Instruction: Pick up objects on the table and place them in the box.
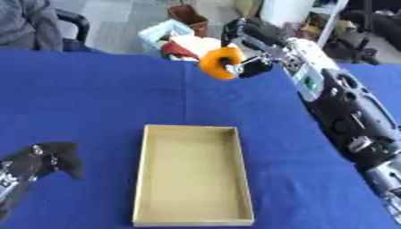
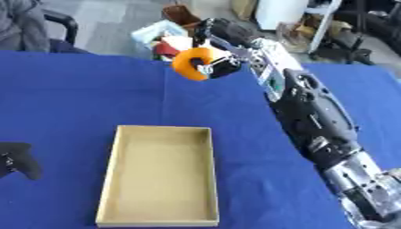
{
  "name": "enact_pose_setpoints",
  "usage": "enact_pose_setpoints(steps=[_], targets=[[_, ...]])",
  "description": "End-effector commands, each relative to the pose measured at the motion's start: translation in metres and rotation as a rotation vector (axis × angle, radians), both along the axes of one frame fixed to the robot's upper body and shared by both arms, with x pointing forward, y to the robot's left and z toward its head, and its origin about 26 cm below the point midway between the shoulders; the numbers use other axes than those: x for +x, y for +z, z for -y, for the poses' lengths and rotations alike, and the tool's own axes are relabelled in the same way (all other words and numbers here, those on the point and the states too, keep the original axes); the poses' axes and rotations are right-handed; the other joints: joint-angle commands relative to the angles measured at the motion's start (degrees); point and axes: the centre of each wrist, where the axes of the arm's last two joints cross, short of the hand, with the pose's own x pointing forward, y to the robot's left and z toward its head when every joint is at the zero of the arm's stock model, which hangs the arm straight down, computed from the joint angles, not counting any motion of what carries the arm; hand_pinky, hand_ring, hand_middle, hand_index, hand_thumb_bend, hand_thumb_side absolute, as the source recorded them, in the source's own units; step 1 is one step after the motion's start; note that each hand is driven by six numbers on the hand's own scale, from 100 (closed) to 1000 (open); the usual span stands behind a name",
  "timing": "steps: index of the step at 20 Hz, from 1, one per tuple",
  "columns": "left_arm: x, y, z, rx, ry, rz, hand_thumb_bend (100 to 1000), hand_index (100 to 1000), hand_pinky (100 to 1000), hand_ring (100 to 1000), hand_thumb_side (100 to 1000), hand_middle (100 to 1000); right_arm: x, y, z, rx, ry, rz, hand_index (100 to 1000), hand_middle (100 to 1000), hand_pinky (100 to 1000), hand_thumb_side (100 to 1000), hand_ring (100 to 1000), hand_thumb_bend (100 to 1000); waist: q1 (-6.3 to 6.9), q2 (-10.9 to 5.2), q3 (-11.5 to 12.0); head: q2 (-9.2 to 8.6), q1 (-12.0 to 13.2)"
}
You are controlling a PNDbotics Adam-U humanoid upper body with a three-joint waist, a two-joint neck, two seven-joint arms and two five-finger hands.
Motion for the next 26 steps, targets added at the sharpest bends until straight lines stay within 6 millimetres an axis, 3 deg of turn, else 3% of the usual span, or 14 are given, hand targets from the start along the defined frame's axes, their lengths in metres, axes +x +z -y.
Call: enact_pose_setpoints(steps=[1,7,13,19,25,26], targets=[[-0.002,0.008,-0.008,0.002,0.026,0.031,114,842,720,601,987,614,-0.009,0.022,0.005,-0.015,0.008,0.036,230,608,743,222,668,100,0.35,-1.40,-0.2,0.00,0.1],[-0.003,0.014,-0.023,-0.050,0.118,0.052,111,842,722,606,977,617,-0.023,0.012,-0.032,-0.180,0.189,0.003,253,634,755,285,691,100,0.69,-1.74,-1.2,0.43,0.4],[-0.003,0.012,-0.024,-0.057,0.136,0.046,112,842,723,606,984,618,-0.046,-0.006,-0.077,-0.347,0.420,-0.025,254,633,751,273,687,100,1.17,-1.89,-2.2,0.73,1.1],[-0.003,0.010,-0.022,-0.047,0.128,0.044,112,843,724,606,991,618,-0.070,-0.009,-0.112,-0.363,0.552,-0.034,254,624,743,238,678,100,1.44,-1.79,-2.5,1.12,1.2],[-0.002,0.009,-0.020,-0.036,0.117,0.042,113,844,725,606,1000,619,-0.078,-0.019,-0.138,-0.347,0.635,-0.110,285,630,737,217,684,100,1.50,-1.59,-2.2,1.29,0.8],[-0.002,0.009,-0.020,-0.033,0.114,0.043,109,844,725,606,992,619,-0.078,-0.022,-0.140,-0.347,0.644,-0.127,296,632,736,178,685,100,1.50,-1.56,-2.1,1.30,0.8]])
